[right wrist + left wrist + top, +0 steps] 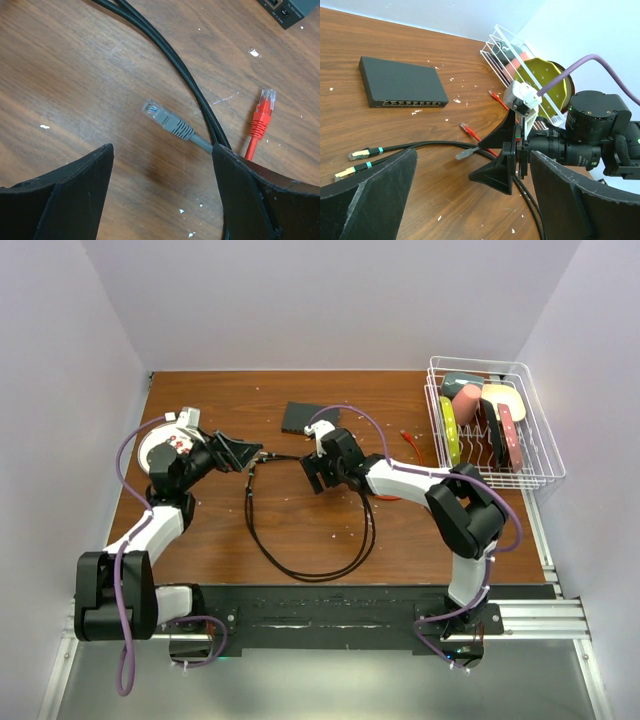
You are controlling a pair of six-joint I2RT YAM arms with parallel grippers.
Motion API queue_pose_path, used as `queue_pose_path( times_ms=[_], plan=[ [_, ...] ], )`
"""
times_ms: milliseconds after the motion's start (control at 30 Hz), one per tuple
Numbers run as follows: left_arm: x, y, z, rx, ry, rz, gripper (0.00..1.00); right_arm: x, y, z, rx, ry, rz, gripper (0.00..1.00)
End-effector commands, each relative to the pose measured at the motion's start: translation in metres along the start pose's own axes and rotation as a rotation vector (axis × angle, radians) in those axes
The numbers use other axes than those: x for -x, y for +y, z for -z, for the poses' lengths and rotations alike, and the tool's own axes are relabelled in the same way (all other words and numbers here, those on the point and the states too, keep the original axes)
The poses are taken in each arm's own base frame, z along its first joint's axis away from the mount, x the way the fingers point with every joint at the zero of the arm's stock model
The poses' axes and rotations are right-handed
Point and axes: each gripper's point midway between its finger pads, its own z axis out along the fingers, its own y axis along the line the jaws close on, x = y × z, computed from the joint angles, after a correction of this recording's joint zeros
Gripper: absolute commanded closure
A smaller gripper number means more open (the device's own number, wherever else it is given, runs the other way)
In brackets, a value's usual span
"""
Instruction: Insert the plug into the switch port
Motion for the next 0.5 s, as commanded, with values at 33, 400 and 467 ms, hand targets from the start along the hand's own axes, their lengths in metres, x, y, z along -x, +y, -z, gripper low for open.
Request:
queue_pose_path(
  times_ms=[33, 400, 467],
  plan=[
    [0.012, -0.01, -0.005, -0.066, -0.014, -0.001, 0.0, 0.011, -0.002, -0.009, -0.018, -0.035, 0.018, 0.21],
    [0.01, -0.02, -0.005, -0.123, 0.005, -0.01, 0.0, 0.017, -0.014, -0.024, -0.093, -0.051, 0.044, 0.24],
    [0.01, -0.02, -0.004, -0.123, -0.001, -0.011, 0.0, 0.02, -0.016, -0.028, -0.104, -0.043, 0.062, 0.26]
  ],
)
